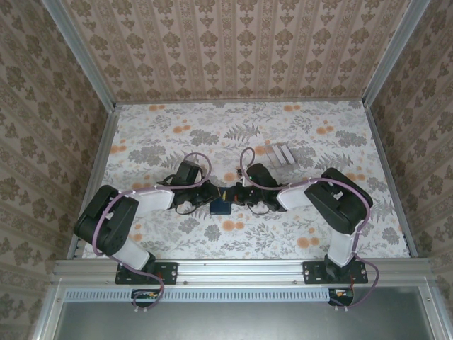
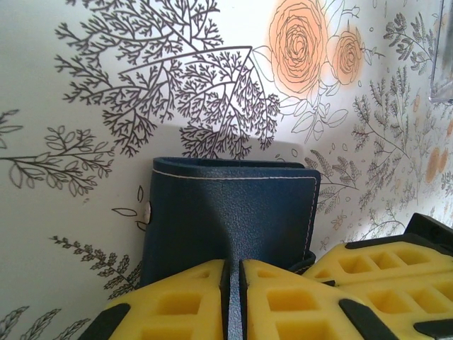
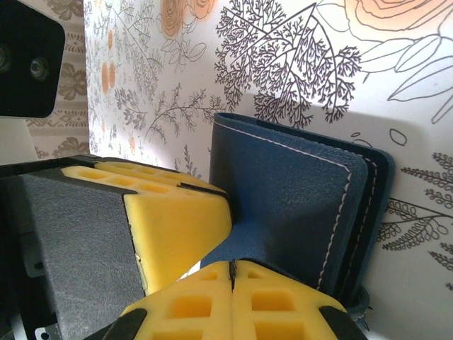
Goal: Put the credit cards into the card holder
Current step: Close the button on the card holder.
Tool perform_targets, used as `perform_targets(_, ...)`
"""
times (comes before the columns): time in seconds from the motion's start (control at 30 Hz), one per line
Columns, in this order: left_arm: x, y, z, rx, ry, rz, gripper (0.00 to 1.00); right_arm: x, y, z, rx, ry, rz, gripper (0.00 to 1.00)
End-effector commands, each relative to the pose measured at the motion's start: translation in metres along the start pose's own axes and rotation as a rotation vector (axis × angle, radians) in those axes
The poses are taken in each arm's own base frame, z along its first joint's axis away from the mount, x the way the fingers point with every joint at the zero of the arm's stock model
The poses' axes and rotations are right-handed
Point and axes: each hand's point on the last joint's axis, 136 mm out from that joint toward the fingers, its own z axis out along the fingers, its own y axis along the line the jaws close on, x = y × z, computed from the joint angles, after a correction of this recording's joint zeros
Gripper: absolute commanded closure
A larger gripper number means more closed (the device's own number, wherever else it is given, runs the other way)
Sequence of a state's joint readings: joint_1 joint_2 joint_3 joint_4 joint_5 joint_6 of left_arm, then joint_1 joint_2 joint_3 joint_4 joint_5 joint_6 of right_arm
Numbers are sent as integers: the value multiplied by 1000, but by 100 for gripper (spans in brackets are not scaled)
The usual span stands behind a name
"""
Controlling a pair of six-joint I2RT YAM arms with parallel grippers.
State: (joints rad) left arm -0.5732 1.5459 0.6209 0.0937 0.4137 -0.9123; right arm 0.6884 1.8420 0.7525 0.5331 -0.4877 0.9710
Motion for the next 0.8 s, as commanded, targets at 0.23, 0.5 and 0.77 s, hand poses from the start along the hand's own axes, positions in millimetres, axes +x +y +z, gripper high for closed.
perform_targets(0.23, 8, 23, 2, -79, 31, -24, 85, 0, 0, 11, -4, 16, -16, 100)
perform_targets(0.5, 8, 24, 1, -81, 29, -27, 86, 13, -21, 11, 83, 43, -34, 100)
perform_targets(0.77, 7, 26, 1, -82, 25, -34, 86, 33, -72, 6, 271, 65, -53, 100)
